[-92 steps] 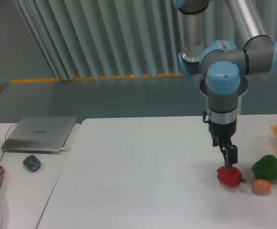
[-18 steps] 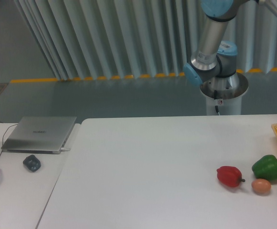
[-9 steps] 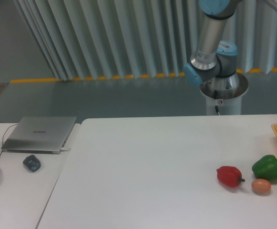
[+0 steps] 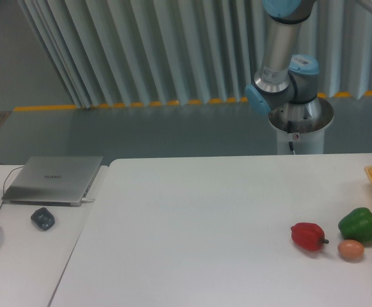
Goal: Place the triangular bread on the table
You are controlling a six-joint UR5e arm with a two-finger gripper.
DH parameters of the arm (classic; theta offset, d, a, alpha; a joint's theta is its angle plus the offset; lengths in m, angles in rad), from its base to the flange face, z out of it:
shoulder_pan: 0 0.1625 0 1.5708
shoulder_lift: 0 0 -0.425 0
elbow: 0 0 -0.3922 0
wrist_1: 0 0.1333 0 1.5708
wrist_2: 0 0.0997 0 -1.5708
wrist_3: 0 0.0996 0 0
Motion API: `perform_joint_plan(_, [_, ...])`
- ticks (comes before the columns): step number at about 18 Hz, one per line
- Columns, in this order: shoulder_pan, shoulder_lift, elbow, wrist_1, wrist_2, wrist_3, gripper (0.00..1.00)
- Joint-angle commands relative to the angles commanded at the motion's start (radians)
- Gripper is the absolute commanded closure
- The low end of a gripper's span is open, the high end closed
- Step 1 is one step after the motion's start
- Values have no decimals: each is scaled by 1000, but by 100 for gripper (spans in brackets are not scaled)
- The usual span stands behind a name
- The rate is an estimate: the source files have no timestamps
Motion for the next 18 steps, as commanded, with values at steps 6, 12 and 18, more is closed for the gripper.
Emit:
perform_joint_plan(6, [-38, 11, 3, -3, -72, -156, 76])
perform_joint_plan(12, [-155, 29, 2, 8, -106, -466, 76])
perform_joint_plan(18, [-241, 29, -37, 6, -95, -661, 76])
